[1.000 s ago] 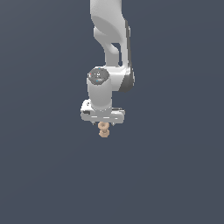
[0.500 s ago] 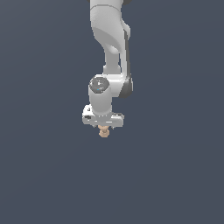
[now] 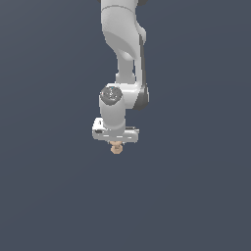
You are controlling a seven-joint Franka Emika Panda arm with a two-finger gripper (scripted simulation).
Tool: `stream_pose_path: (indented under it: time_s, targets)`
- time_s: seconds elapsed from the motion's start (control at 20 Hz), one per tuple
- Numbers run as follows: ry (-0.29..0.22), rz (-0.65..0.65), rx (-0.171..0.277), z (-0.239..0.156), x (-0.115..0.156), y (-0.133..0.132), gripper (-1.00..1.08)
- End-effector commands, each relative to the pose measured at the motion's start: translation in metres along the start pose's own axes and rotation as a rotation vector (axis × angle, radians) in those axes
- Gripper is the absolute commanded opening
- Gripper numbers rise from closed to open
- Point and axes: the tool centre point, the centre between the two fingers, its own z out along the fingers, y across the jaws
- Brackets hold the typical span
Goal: Pick up the object and move it to a goal position.
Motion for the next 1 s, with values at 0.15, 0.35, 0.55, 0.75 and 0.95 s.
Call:
stream_pose_path:
  time_s: [0.15,0.35,0.55,0.75,0.95]
  targets:
    - [0.0,0.0,0.0,-0.002,0.001,-0.001,-1.0]
    - [0.0,0.0,0.0,-0.013,0.005,-0.008,-1.0]
    - [0.0,0.0,0.0,-0.031,0.013,-0.019,-1.0]
    - [0.0,0.0,-0.001,-0.057,0.023,-0.034,-1.0]
    - [0.0,0.0,-0.001,-0.088,0.036,-0.053,-1.0]
